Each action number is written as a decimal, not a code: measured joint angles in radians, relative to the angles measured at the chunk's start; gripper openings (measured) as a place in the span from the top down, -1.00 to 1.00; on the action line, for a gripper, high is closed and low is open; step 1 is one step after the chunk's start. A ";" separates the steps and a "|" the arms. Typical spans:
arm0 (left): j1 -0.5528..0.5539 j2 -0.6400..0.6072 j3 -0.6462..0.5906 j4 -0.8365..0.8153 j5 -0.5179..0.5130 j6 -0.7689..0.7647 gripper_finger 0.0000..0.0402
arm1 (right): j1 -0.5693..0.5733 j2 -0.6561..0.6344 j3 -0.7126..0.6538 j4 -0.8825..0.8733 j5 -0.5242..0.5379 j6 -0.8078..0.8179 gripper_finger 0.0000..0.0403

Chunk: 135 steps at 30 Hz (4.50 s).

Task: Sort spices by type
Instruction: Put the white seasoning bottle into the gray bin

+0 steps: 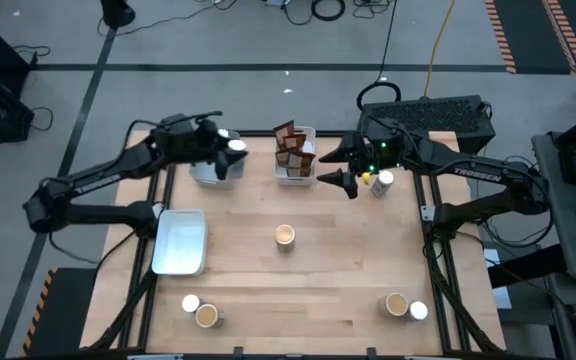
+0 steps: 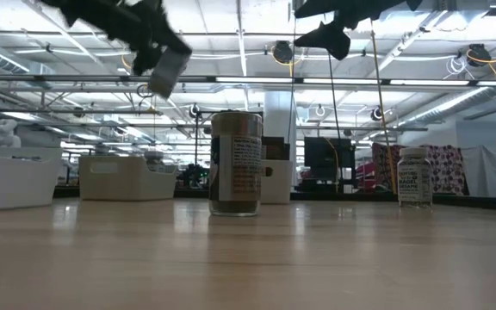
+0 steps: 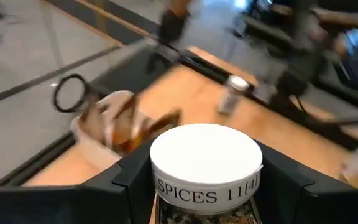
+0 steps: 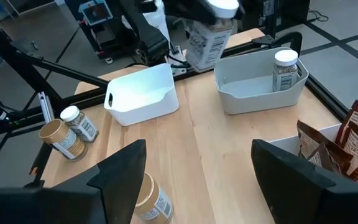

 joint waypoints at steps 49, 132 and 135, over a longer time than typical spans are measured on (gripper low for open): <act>0.071 -0.024 -0.630 0.573 -0.775 -0.093 -0.04 | 0.000 0.000 0.000 0.002 0.017 0.008 -0.35; 0.220 0.198 0.180 -0.514 -0.281 -0.375 -0.33 | 0.000 0.001 -0.001 -0.009 0.023 -0.037 -0.35; 0.228 0.249 0.193 -0.542 -0.268 -0.375 -0.33 | 0.000 0.001 -0.001 -0.009 0.023 -0.037 -0.35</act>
